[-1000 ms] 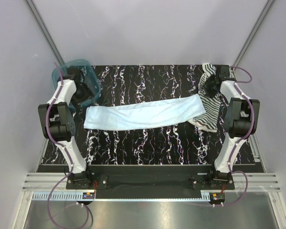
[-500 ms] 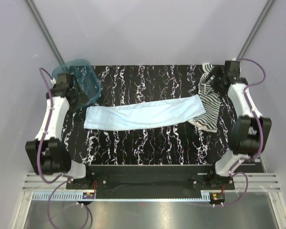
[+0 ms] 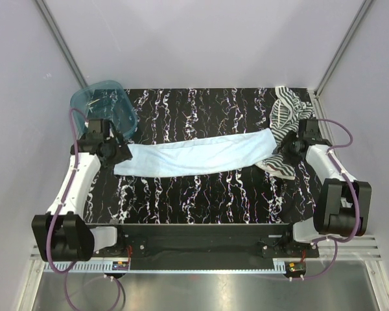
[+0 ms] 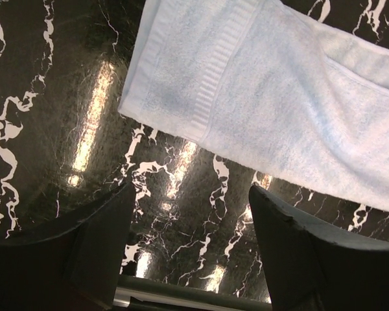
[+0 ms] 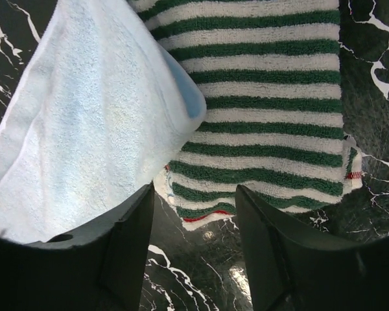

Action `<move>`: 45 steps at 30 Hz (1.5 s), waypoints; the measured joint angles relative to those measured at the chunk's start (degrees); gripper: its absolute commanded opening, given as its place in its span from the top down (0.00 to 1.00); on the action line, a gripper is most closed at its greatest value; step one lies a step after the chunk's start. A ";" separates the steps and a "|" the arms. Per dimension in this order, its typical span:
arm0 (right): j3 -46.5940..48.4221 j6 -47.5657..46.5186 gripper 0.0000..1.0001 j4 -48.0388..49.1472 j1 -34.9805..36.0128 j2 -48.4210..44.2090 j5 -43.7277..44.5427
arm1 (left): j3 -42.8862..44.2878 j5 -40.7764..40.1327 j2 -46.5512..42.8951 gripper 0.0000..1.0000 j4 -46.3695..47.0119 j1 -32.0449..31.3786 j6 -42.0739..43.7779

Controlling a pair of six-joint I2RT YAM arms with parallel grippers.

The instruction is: Roll the towels

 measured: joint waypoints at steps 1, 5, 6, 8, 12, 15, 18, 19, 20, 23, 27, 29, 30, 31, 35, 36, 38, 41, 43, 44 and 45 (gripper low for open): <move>-0.52 0.11 0.42 0.17 0.00 0.22 -0.07 | -0.46 0.24 -0.70 0.25 0.15 -0.11 0.07; -0.81 0.46 0.46 2.38 0.00 1.99 -0.15 | -2.91 0.87 -2.43 0.25 1.90 -0.39 0.39; -0.81 0.50 0.46 2.97 0.00 2.54 -0.13 | -3.80 0.87 -2.82 0.25 2.32 -0.46 0.46; -0.81 0.57 0.46 3.80 0.00 3.50 -0.09 | -5.53 0.87 -3.52 0.25 2.80 -0.46 0.63; -0.57 0.55 0.50 4.92 -0.02 5.38 0.13 | -7.91 0.87 -4.09 0.25 3.43 -0.44 1.05; 0.02 0.55 0.56 5.88 -0.02 7.13 0.35 | -8.20 0.90 -4.07 0.26 3.89 -0.44 1.14; 0.22 0.55 0.62 6.73 -0.02 8.41 0.52 | -8.20 0.90 -4.07 0.26 4.66 -0.44 1.25; 0.31 0.44 0.66 6.91 -0.02 8.76 0.57 | -8.20 0.87 -4.07 0.26 4.74 -0.44 1.27; 0.44 0.37 0.69 7.06 -0.02 9.09 0.59 | -8.20 0.87 -4.07 0.26 4.83 -0.44 1.27; 1.49 0.13 0.74 7.15 -0.02 9.99 0.59 | -8.20 0.87 -4.07 0.26 4.96 -0.44 1.27; 3.17 0.02 0.71 7.15 -0.02 10.29 0.59 | -8.20 0.87 -4.07 0.27 4.96 -0.44 1.29; 4.11 -0.13 0.65 7.10 -0.04 10.32 0.68 | -8.20 0.85 -4.07 0.27 4.96 -0.44 1.29; 4.70 -0.42 0.64 6.99 -0.02 10.32 0.94 | -8.20 0.85 -4.07 0.27 4.98 -0.44 1.31; 5.07 -0.66 0.64 6.95 -0.02 10.32 1.14 | -8.20 0.85 -4.07 0.27 4.96 -0.44 1.33; 6.75 -1.49 0.61 6.73 -0.04 10.64 1.81 | -8.20 0.85 -4.04 0.27 4.98 -0.44 1.51; 6.86 -1.57 0.61 6.73 -0.04 10.75 1.86 | -8.20 0.87 -4.07 0.27 4.98 -0.46 1.53; 6.88 -1.79 0.60 6.64 -0.04 11.04 1.88 | -8.20 0.85 -4.04 0.27 4.98 -0.44 1.55; 6.88 -1.97 0.57 6.56 -0.04 11.50 1.88 | -8.20 0.85 -4.04 0.27 4.98 -0.44 1.64; 6.88 -1.99 0.55 6.21 -0.04 11.47 1.86 | -8.20 0.85 -4.04 0.27 4.98 -0.44 1.66; 6.86 -2.01 0.55 6.14 -0.04 11.45 1.88 | -8.20 0.85 -4.04 0.27 4.96 -0.57 1.66; 6.80 -2.03 0.53 6.10 -0.04 11.43 1.88 | -8.20 0.79 -4.04 0.27 4.98 -0.79 1.66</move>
